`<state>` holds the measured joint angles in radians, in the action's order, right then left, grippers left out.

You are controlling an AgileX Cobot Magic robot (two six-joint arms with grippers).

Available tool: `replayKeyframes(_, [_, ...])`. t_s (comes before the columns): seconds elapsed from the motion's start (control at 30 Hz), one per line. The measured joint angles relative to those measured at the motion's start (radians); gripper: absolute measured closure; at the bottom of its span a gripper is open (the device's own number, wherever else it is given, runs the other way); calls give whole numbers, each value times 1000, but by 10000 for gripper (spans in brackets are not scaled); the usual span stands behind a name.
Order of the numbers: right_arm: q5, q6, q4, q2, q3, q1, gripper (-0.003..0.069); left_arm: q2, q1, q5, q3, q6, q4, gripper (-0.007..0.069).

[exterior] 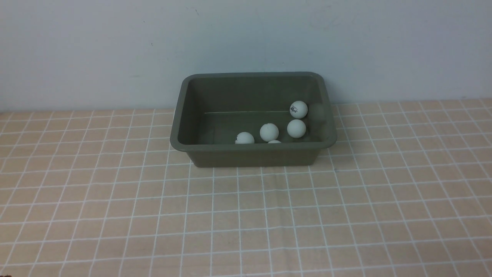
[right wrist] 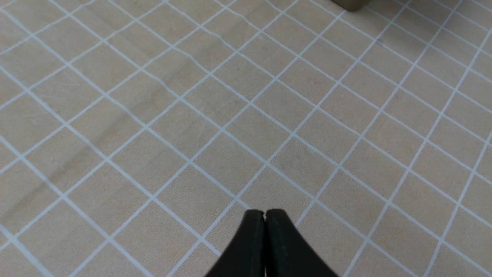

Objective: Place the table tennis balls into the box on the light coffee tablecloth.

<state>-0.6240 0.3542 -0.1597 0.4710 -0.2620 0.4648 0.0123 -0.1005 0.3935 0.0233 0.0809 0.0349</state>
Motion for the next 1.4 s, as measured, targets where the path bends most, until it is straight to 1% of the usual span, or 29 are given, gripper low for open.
replayKeyframes(0.2, [0, 8, 19, -12, 0, -9, 675, 0, 0, 0, 0, 0, -2, 693])
replayKeyframes(0.3, [10, 14, 58, -54, 0, -90, 675, 0, 0, 0, 0, 0, -2, 693])
replayKeyframes(0.33, [14, 14, 58, -61, 0, -98, 675, 0, 0, 0, 0, 0, -2, 693])
replayKeyframes(0.37, [35, 7, 57, -82, 0, -154, 675, 0, 0, 0, 0, 0, -2, 693])
replayKeyframes(0.5, [132, -18, 39, -167, 0, -324, 675, 0, 0, 0, 0, 0, -2, 693])
replayKeyframes(0.63, [143, -31, 31, -250, 1, -438, 675, 0, 0, 0, 0, 0, -3, 693])
replayKeyframes(0.67, [143, -32, 31, -255, 1, -443, 675, 0, 0, 0, 0, 0, -3, 693])
replayKeyframes(0.77, [153, -39, 30, -330, 19, -514, 675, 0, 0, 0, 0, 0, -3, 693])
replayKeyframes(0.9, [195, -41, 15, -393, 82, -549, 675, 0, 0, 0, 0, 0, -3, 693])
replayKeyframes(1.1, [267, -42, -54, -476, 194, -552, 675, 0, 0, 0, 0, 0, -3, 693])
replayKeyframes(1.4, [264, -42, -56, -481, 272, -552, 675, 0, 0, 0, 0, 0, -3, 693])
